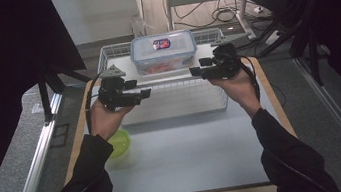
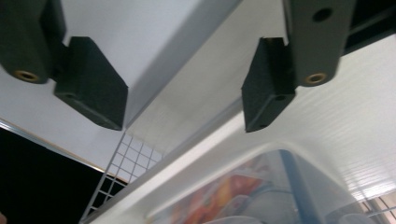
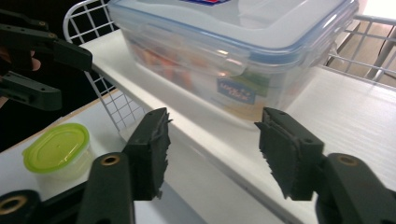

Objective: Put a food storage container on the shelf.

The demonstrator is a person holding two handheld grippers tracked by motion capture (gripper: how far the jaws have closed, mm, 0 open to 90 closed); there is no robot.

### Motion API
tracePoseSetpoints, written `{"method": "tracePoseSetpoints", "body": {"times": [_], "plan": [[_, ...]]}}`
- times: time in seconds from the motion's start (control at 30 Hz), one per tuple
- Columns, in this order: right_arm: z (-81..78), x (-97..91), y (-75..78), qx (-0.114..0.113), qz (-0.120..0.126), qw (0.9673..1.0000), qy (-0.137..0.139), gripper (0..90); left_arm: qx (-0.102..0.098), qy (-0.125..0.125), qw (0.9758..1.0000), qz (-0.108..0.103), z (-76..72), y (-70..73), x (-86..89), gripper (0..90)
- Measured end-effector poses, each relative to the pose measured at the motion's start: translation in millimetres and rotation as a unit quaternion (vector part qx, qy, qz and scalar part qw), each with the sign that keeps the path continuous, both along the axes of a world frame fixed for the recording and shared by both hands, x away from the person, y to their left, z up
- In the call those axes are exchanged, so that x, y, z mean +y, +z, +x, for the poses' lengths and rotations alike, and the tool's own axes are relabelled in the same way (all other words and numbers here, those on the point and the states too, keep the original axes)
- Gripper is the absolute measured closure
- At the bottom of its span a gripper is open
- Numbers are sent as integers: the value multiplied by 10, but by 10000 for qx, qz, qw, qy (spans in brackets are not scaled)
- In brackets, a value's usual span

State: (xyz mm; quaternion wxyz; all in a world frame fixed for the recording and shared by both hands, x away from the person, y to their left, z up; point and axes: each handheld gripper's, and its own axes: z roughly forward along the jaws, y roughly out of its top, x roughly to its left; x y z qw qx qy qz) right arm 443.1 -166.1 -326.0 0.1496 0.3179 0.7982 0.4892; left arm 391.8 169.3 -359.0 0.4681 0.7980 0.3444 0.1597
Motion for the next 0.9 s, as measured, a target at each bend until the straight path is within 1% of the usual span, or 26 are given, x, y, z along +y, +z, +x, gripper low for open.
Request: {"method": "tracePoseSetpoints", "body": {"times": [0.1, 0.17, 0.27, 0.37, 0.43, 0.47, 0.53, 0.67, 0.77, 0.83, 0.9], "plan": [[-80, -5, -12, -125, -47, 9999, 61, 363, -49, -75, 9999, -50, -89, -20, -12, 256], [-140, -10, -21, -186, -83, 9998, 79, 331, -113, -80, 9999, -15, -157, -29, -28, 212], [-229, -13, -40, -265, -149, 9994, 138, 310, -154, -124, 9998, -60, -255, -50, -43, 179], [-323, -4, -78, -334, -243, 9989, 216, 248, -155, -177, 9996, -148, -354, -84, -57, 156], [-389, 6, -107, -385, -285, 9985, 262, 206, -210, -189, 9994, -192, -425, -112, -68, 147], [-424, 9, -122, -394, -285, 9984, 276, 194, -227, -214, 9993, -208, -461, -129, -73, 146], [-483, 5, -156, -394, -206, 9985, 327, 168, -236, -253, 9991, -256, -540, -176, -87, 133], [-579, -11, -233, -382, -157, 9985, 369, 125, -285, -275, 9990, -194, -669, -256, -108, 112], [-639, -35, -294, -363, -95, 9985, 395, 104, -281, -291, 9989, -225, -760, -315, -113, 96], [-683, -54, -340, -349, -64, 9985, 411, 96, -279, -296, 9990, -202, -821, -359, -120, 87], [-722, -75, -399, -295, -38, 9985, 458, 94, -285, -314, 9990, -116, -877, -411, -130, 90]]}}
